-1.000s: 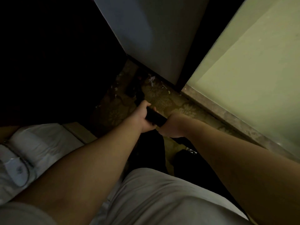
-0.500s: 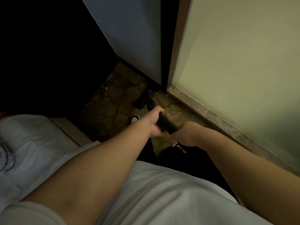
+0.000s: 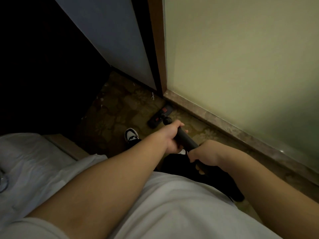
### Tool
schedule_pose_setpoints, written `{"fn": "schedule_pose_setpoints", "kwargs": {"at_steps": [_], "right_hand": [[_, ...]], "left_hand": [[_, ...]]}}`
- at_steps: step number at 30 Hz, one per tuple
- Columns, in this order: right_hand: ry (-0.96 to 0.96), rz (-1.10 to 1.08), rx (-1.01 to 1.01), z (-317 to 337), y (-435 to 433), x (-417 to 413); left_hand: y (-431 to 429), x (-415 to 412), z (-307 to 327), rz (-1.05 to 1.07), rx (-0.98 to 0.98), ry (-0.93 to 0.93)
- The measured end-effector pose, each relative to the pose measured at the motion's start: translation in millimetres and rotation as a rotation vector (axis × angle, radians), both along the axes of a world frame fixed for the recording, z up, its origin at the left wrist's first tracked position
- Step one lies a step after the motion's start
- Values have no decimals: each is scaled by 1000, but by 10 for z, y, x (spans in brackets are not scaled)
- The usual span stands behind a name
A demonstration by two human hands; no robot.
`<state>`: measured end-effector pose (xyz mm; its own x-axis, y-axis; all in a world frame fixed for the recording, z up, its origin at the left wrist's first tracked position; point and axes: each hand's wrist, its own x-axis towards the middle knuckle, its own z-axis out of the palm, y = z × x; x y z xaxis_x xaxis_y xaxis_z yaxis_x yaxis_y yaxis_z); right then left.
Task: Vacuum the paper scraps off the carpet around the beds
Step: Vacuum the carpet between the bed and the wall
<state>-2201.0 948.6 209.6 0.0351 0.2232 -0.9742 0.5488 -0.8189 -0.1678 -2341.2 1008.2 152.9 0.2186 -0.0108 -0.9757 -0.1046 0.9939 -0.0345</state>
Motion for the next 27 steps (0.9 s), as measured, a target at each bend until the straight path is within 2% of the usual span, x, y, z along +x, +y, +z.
{"fn": "schedule_pose_setpoints", "kwargs": {"at_steps": [10,27], "right_hand": [[37,-4,10,136,75,-143],[-16,100,80,72,1077,-1753]], "left_hand": [[66,-238,32,15,15,-8],[1079,-1760,-97,67,54,-18]]}}
